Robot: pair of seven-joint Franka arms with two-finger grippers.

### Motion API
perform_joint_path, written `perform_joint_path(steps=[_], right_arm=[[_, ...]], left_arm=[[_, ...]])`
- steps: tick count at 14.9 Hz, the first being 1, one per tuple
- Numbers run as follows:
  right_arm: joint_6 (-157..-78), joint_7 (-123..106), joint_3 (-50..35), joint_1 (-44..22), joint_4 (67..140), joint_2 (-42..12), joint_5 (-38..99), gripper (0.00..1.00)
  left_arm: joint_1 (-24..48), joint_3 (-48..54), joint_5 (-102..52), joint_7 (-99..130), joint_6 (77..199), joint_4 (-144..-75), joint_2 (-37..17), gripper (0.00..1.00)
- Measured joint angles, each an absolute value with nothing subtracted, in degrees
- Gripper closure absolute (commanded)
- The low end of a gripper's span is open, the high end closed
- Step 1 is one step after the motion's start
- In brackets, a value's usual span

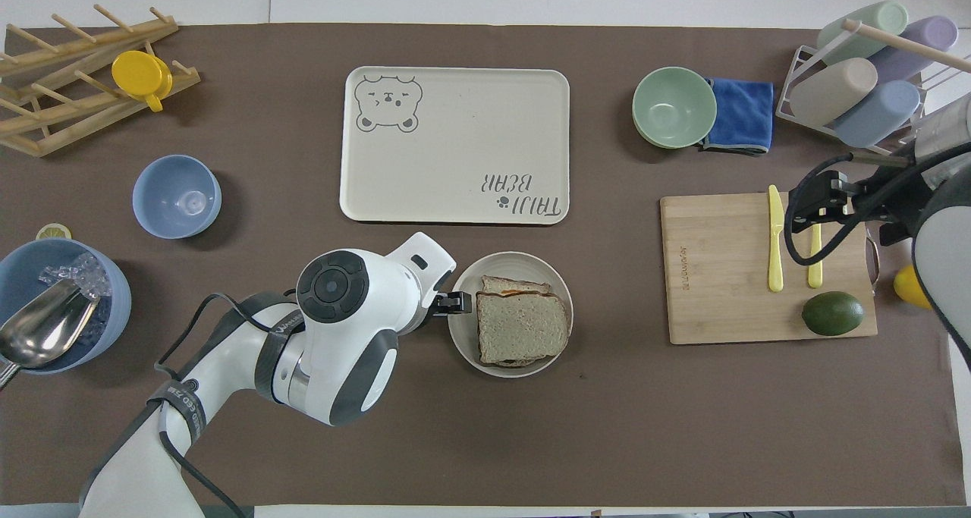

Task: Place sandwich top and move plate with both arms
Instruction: 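Grasp the rim of the white plate with the left gripper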

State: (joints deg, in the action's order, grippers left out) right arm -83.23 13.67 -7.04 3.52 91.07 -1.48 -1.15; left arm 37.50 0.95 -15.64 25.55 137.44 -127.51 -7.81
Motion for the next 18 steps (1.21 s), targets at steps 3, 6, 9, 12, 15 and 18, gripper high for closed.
perform_joint_path(steps=[3, 6, 9, 12, 15, 18], right_arm=[[-83.29, 10.23, -5.47, 3.59, 91.70, -1.31, -1.15, 0.00], [-83.52, 6.42, 1.43, -0.39, 91.66, -1.49, -1.15, 0.00], [-83.50, 3.43, 2.65, -1.53, 91.61, -1.62, -1.14, 0.00], [-83.39, 2.89, 2.85, -2.41, 91.63, -1.23, -1.15, 0.00], [-83.31, 2.89, 2.88, -3.34, 91.74, -1.21, -1.15, 0.00], [-83.29, 2.76, 2.92, -3.37, 91.76, -1.09, -1.15, 0.00]], left_arm=[[37.68, 0.93, -17.88, 25.58, 137.44, -128.17, -7.80, 0.19], [38.50, 0.92, -19.39, 26.89, 137.44, -128.28, -7.79, 0.29], [39.36, 0.96, -19.43, 28.38, 137.46, -128.47, -7.79, 0.45], [39.57, 0.95, -19.71, 28.84, 137.48, -128.67, -7.79, 0.54], [39.58, 0.94, -20.14, 28.89, 137.54, -128.69, -7.79, 0.64], [39.58, 0.94, -20.76, 28.99, 137.61, -128.71, -7.79, 0.71]])
